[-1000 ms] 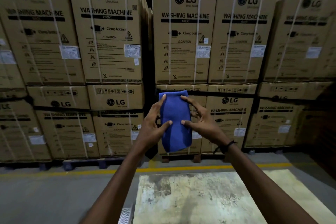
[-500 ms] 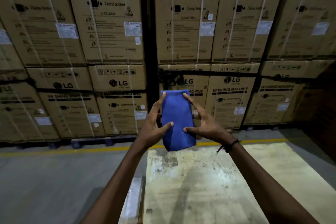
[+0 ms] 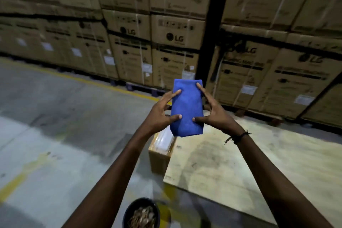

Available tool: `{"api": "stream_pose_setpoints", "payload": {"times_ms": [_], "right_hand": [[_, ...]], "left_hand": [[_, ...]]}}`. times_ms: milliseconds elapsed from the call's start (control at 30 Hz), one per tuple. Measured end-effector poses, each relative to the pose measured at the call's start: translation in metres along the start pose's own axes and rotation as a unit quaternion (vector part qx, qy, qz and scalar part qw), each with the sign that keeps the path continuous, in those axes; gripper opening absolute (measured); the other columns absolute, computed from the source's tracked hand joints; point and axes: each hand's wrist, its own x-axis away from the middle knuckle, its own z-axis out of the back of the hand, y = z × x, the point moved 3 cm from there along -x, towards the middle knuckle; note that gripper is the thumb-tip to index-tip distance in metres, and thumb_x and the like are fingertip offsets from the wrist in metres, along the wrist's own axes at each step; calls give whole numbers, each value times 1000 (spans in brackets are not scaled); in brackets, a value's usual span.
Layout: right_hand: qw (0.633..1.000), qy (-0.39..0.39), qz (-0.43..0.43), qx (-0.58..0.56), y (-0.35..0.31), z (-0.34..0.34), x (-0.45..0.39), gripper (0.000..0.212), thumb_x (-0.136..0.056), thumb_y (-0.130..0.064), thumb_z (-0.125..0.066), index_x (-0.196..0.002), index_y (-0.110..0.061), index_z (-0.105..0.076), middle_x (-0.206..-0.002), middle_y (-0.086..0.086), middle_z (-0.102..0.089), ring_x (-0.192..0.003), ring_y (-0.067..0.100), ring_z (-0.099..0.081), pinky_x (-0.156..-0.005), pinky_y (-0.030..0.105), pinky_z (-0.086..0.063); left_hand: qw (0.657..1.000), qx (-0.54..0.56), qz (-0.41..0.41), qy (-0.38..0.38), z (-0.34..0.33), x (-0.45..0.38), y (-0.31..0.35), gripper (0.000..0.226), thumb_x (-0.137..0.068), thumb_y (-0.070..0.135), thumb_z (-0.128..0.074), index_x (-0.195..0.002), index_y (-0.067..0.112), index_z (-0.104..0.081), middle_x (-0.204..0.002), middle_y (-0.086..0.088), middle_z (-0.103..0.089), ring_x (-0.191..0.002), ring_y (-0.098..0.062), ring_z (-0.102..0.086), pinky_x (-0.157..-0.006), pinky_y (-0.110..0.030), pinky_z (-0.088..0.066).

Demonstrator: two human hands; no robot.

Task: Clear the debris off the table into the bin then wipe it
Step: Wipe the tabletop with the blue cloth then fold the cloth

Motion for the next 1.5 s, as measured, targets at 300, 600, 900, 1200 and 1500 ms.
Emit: {"api": "stream_pose_setpoints", "payload": {"times_ms": [300,600,900,1200,1500], "right_hand": [[998,-51,1,-32,4,-116,-6,97,-79,-1,-88,-158,-33,-41,-162,-14,-39,-125,9,-65,-102,44,-58],[1000,5,-24,11,25,-217,-47,91,-77,-4,-86,-152,-38,-48,-156,-11,-46,-132,18,-60,-98,41,-59],[988,81,-104,77,77,-249,-81,89,-72,-10,-81,-154,-26,-49,-159,6,-46,-145,23,-47,-108,44,-52],[968,52,-216,116,162,-226,-140,89,-74,-21,-77,-157,-15,-44,-159,13,-44,-142,33,-47,-112,50,-47],[930,30,-327,166,297,-225,-207,98,-59,-31,-58,-151,-1,-47,-151,22,-50,-137,39,-50,-108,37,-39]], "left_hand": [[994,-20,80,76,67,103,-44,79,-86,15,-82,-156,27,-48,-160,9,-40,-143,-5,-46,-103,-27,-53],[988,-95,113,40,136,121,-129,84,-85,13,-82,-159,23,-43,-161,-3,-39,-143,-16,-44,-98,-11,-48],[982,-102,133,-81,143,66,-211,84,-85,9,-80,-159,22,-43,-160,-6,-39,-140,-24,-48,-106,-39,-52],[960,-133,189,-157,93,-17,-289,87,-85,10,-81,-160,16,-39,-163,-17,-31,-143,-34,-45,-111,-42,-47],[936,-167,238,-197,28,-85,-413,85,-83,6,-81,-158,7,-40,-164,-23,-28,-148,-37,-39,-116,-27,-29]]}}
